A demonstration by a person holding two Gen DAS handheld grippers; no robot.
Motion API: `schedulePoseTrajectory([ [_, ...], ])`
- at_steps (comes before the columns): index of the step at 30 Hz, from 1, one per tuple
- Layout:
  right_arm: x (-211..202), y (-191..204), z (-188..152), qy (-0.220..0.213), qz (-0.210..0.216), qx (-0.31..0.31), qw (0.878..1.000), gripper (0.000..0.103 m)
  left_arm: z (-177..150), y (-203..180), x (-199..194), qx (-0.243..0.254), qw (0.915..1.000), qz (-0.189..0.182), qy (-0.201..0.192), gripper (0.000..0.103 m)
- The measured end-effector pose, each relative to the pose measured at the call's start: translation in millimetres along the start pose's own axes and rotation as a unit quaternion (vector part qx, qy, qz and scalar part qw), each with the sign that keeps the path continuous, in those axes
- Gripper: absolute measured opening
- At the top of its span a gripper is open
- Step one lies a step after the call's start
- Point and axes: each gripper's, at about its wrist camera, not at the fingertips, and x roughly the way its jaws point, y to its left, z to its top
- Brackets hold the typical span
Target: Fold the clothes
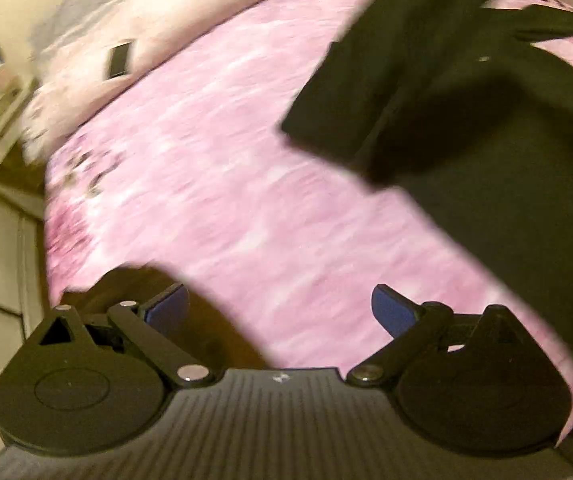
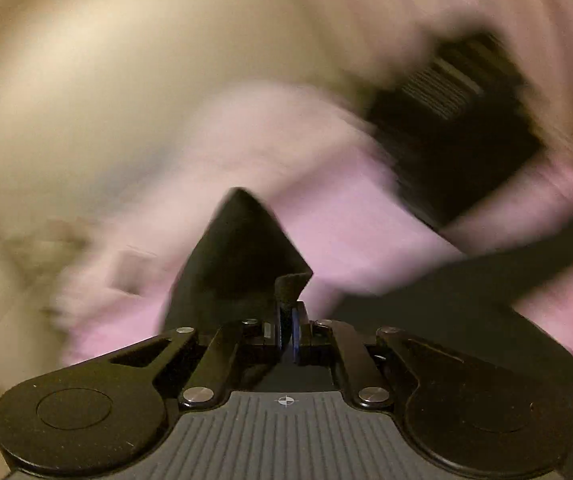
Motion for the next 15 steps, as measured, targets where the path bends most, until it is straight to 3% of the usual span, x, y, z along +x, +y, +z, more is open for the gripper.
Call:
schedulePoseTrajectory([
  [3, 32, -98, -26, 0.055, -0.063, 0.066, 0.994, 0.003, 29, -46, 22, 0.032, 0.9994, -0.014, 0.008, 0.096],
  [5, 43, -132, -34, 0.074, -0.074, 0.094, 0.990, 0.003, 44, -73, 36, 0.051, 0.9983, -0.025, 0.012, 0.096],
  [10, 52, -155, -17, 0.104, -0.044, 0.116, 0.987, 0.003, 86, -116, 62, 0.091, 0.9944, -0.054, 0.009, 0.095],
  [13, 30, -151, -3, 0.076, 0.003, 0.116, 0.990, 0.003, 111, -129, 65, 0.105, 0.9925, -0.063, -0.005, 0.095],
  [15, 32, -157, -2, 0.075, -0.004, 0.097, 0.992, 0.003, 123, -135, 68, 0.110, 0.9915, -0.069, -0.008, 0.095],
])
